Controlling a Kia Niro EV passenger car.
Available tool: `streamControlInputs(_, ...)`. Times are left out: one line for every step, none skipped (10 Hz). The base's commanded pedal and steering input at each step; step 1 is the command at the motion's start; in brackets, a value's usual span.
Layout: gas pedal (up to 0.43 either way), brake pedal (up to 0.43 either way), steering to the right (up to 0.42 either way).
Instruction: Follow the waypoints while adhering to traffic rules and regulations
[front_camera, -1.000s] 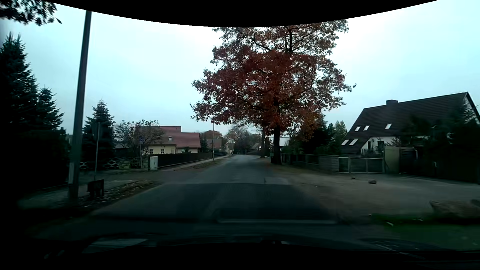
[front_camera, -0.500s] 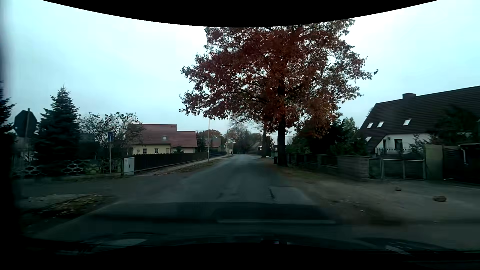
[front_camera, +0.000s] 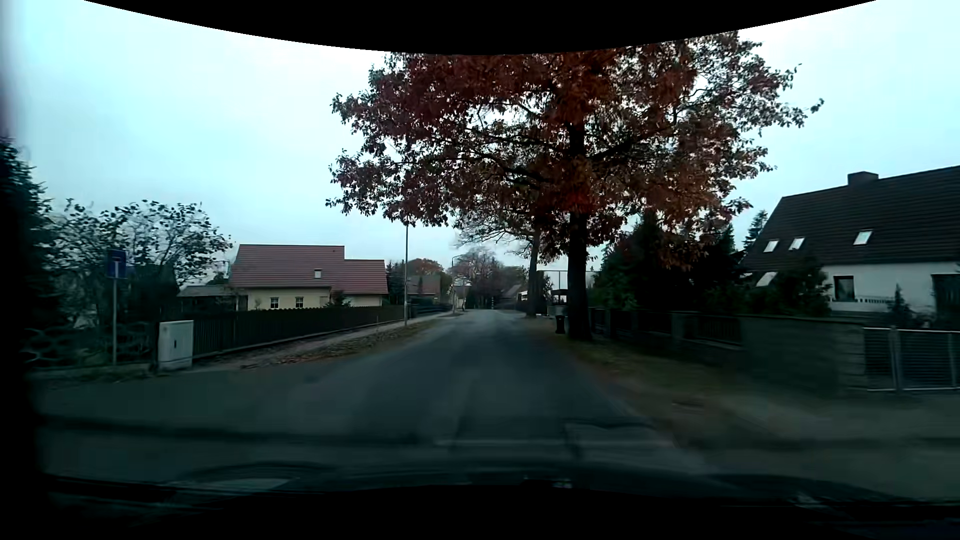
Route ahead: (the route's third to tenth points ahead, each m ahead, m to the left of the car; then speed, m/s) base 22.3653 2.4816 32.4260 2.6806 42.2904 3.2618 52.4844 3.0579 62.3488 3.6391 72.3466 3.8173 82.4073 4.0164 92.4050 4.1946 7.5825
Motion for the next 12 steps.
streamControlInputs(0.110,0.000,-0.002)
streamControlInputs(0.110,0.000,-0.003)
streamControlInputs(0.110,0.000,-0.002)
streamControlInputs(0.110,0.000,-0.003)
streamControlInputs(0.118,0.000,-0.002)
streamControlInputs(0.118,0.000,-0.003)
streamControlInputs(0.118,0.000,-0.003)
streamControlInputs(0.118,0.000,-0.003)
streamControlInputs(0.118,0.000,-0.003)
streamControlInputs(0.118,0.000,-0.005)
streamControlInputs(0.118,0.000,-0.005)
streamControlInputs(0.118,0.000,-0.006)
